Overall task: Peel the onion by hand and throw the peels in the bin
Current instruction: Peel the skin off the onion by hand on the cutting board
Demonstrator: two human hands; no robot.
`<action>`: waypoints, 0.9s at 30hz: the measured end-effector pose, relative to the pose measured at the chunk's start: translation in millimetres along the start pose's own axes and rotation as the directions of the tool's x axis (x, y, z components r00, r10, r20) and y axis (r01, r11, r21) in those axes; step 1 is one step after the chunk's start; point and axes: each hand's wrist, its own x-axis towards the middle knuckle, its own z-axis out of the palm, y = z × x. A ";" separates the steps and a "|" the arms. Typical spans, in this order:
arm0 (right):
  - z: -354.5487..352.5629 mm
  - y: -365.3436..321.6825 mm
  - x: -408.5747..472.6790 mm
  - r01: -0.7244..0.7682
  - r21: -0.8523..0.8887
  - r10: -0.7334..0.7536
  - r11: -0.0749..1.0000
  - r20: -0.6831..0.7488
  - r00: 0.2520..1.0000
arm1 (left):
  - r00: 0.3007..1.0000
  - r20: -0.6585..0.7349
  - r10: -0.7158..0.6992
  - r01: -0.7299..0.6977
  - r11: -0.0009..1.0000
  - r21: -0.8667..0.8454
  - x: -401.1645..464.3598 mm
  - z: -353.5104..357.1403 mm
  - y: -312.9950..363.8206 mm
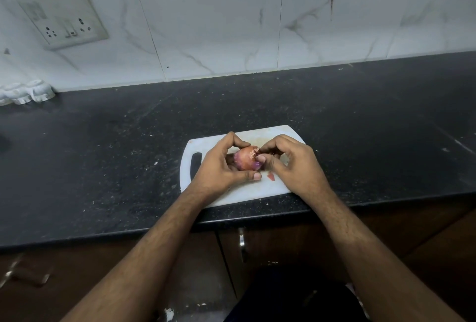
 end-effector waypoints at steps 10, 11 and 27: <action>1.5 1.2 -3.6 0.100 -0.119 -0.110 0.988 -0.080 0.991 | 1.000 -0.012 0.011 -0.011 0.999 0.033 0.0 0.4 -0.2; 2.0 1.2 -4.0 0.101 -0.116 -0.111 0.988 -0.081 0.991 | 1.000 -0.013 0.011 -0.011 0.999 0.035 0.1 0.4 -0.3; 1.6 1.3 -0.5 -0.007 -0.192 0.003 0.981 -0.024 1.000 | 1.000 -0.012 0.011 -0.011 0.999 0.035 1.4 0.7 -1.6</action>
